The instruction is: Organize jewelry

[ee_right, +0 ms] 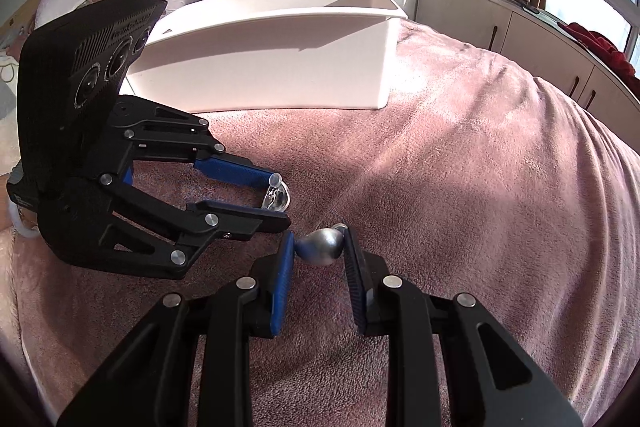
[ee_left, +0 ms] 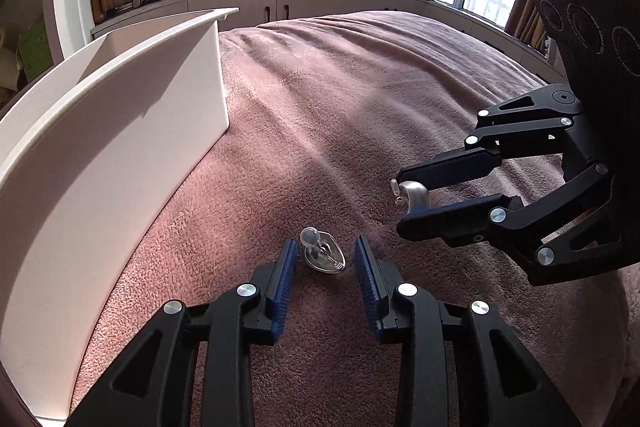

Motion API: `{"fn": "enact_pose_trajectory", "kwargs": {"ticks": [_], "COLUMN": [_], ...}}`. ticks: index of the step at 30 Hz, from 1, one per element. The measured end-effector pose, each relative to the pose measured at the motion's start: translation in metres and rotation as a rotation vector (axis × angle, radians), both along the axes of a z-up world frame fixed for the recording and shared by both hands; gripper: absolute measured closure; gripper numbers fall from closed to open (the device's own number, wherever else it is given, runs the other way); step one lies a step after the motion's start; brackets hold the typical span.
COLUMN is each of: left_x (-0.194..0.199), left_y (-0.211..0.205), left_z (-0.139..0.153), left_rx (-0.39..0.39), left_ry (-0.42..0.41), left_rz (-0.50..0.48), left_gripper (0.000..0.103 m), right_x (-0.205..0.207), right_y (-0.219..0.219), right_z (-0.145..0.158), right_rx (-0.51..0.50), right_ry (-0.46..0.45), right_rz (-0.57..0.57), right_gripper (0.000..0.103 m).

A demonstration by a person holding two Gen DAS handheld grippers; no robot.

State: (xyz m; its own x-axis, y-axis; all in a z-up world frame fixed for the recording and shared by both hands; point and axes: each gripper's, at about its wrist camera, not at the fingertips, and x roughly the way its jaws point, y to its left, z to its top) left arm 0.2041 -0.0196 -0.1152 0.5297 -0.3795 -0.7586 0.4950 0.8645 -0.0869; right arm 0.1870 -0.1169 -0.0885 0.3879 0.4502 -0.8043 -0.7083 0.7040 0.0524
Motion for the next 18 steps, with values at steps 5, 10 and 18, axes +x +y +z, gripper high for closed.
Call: {"fn": "enact_pose_trajectory", "kwargs": {"ticks": [5,10,18], "left_x": [0.003,-0.004,-0.022], "left_y": [0.002,0.008,0.025], "left_z": [0.0,0.007,0.031], "left_rx": [-0.015,-0.028,-0.032], "left_ry": [-0.003,-0.016,-0.046], "left_rz": [0.015,0.035,0.052], "left_gripper": [0.077,0.077,0.077], "right_x": [0.001,0.001,-0.002], "right_y": [0.001,0.002,0.006], "right_z": [-0.003,-0.003,0.018], "right_rx": [0.001,0.005,0.041], "right_ry": [0.008,0.011,-0.021], "right_rz": [0.002,0.003,-0.006], "right_gripper": [0.078,0.077,0.078]}}
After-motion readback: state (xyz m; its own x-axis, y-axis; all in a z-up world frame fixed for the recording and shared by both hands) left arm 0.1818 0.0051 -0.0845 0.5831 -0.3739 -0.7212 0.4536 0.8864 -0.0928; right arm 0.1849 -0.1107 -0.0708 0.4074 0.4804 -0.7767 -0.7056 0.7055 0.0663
